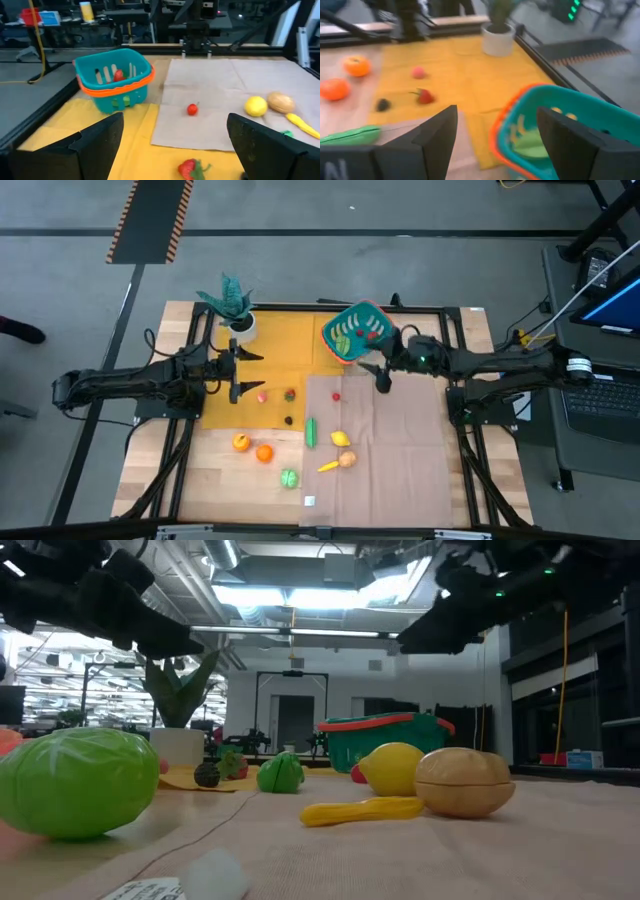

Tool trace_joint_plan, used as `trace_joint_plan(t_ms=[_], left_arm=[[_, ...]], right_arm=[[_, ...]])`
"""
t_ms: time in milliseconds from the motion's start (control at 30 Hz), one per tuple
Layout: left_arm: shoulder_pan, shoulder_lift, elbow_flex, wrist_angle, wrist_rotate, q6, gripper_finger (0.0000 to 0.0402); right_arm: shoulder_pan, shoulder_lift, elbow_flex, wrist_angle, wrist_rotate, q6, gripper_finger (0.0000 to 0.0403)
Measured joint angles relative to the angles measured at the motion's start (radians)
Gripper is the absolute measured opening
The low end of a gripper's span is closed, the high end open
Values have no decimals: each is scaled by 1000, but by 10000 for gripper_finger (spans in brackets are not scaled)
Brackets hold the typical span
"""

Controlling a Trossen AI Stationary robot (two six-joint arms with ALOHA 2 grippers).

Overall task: Pick and placing Produce into tupperware
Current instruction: Put the peach into the basket

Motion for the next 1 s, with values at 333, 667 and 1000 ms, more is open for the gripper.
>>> trace_joint_plan(t_ms=[333, 667, 1000], left_arm=[[-190, 3, 52, -166, -181, -110, 348], [-437, 165, 173, -373, -474, -268, 348], [-494, 437, 307, -525, -523, -428, 348]], right_arm=[[149, -18, -112, 145, -2, -48, 271], [160, -18, -117, 151, 0, -48, 271], [160, -18, -117, 151, 0, -52, 271]])
